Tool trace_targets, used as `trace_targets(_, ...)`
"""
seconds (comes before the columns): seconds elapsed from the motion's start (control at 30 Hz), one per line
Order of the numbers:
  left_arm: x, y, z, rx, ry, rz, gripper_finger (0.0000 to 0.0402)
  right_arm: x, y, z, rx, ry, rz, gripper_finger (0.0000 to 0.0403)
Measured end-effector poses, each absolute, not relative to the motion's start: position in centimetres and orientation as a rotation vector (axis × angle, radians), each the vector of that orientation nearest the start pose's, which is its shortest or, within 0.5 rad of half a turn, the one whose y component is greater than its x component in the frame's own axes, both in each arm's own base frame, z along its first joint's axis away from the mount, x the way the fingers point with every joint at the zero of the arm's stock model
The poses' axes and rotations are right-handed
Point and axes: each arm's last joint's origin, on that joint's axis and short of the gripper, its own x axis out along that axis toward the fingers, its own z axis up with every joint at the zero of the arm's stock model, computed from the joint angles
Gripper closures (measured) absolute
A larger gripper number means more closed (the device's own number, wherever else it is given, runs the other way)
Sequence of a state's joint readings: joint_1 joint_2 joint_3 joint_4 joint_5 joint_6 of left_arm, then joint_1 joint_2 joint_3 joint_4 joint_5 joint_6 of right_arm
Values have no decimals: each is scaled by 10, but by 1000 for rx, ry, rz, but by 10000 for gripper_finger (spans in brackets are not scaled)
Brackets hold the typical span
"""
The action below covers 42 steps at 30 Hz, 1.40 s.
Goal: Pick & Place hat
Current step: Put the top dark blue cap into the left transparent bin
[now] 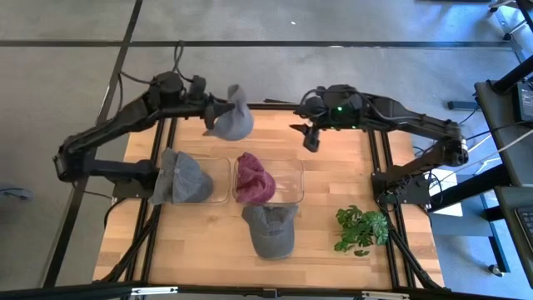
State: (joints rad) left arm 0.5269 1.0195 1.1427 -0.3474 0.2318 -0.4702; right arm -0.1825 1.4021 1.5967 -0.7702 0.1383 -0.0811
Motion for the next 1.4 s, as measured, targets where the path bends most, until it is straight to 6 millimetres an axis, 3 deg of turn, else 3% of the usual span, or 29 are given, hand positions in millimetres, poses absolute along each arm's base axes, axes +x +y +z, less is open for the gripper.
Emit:
trace_targets(0.2, 177, 54, 437, -687, 171, 386, 376, 264, -54, 412, -80, 715, -276, 203)
trace_targets(0.33, 170, 22, 445, -747, 263, 389, 376, 262, -55, 410, -128, 755, -258, 202)
trace_targets(0.5, 167, -4, 431, -832, 314, 575, 376, 264, -56, 408, -137, 766, -255, 202)
trace_targets(0.63, 165, -21, 421, -882, 371, 618, 376, 263, -56, 407, -137, 778, -253, 202)
trace_targets(0.97, 178, -43, 392, -886, 520, 813, 376, 264, -56, 402, -129, 795, -245, 202)
trace_targets(1.4, 209, -62, 354, -779, 662, 1023, 374, 272, -57, 353, -98, 875, -246, 202)
